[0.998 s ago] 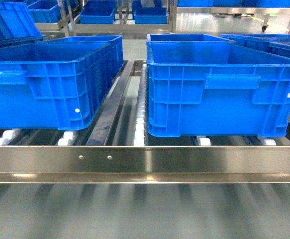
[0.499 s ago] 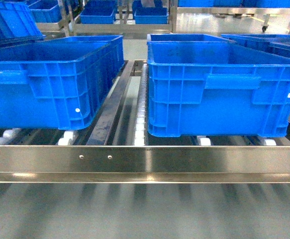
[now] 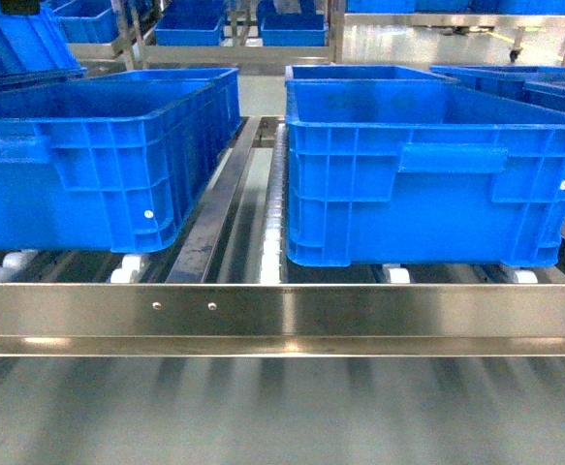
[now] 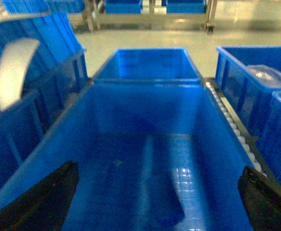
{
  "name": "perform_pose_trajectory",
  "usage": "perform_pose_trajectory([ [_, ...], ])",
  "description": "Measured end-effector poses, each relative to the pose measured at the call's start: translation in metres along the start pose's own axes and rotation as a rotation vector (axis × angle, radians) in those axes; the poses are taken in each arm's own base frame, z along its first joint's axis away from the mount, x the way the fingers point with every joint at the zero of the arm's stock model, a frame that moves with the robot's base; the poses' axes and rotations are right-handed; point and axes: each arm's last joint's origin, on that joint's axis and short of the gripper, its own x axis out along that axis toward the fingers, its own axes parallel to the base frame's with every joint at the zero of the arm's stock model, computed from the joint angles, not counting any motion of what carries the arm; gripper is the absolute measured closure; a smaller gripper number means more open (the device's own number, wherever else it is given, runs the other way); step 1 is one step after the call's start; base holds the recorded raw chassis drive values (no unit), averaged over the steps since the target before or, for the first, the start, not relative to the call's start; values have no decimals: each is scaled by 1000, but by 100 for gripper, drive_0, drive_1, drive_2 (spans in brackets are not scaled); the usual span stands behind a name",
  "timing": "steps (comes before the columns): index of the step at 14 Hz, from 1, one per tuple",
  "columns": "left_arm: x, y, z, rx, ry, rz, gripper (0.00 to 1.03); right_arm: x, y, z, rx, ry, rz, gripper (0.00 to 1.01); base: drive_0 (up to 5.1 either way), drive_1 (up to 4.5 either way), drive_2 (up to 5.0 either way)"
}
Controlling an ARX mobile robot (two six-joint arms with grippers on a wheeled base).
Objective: Sort blue parts and orange caps into right shelf containers
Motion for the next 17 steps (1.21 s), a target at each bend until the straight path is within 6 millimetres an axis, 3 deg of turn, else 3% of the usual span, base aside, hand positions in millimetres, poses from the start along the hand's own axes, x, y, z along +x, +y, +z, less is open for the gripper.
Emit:
perform_pose_trajectory([
  [2,-89,-1,10,1,-164,67,5,0,0,0,0,0,0,3,0,0,0],
  [3,-126,-2,3,-16,-265,-5,17,0,0,1,1,-21,-12,4,0,0,0],
  [4,-147,-6,-23,-31,-265,-51,31,-1,-1,-4,29,-168,-139,18,0,0,0],
  [6,-165,-15,-90,-50,-85,-76,57,-13,-6,-12,66,-250,-223,44,0,0,0],
  [7,-177,-17,-101,-52,-81,-78,70,-16,-7,-11,68,-261,-221,56,0,0,0],
  [9,-207,-26,-99,-55,-178,-79,101,-25,-17,-22,73,-247,-222,87,0,0,0],
  [10,-214,-27,-113,-54,-141,-81,101,-28,-18,-24,77,-257,-235,100,0,0,0],
  [11,-222,-26,-126,-54,-105,-77,101,-29,-16,-30,77,-266,-213,99,0,0,0],
  [17,-259,-24,-143,-55,-134,-73,101,-42,-13,-31,76,-278,-215,99,0,0,0],
])
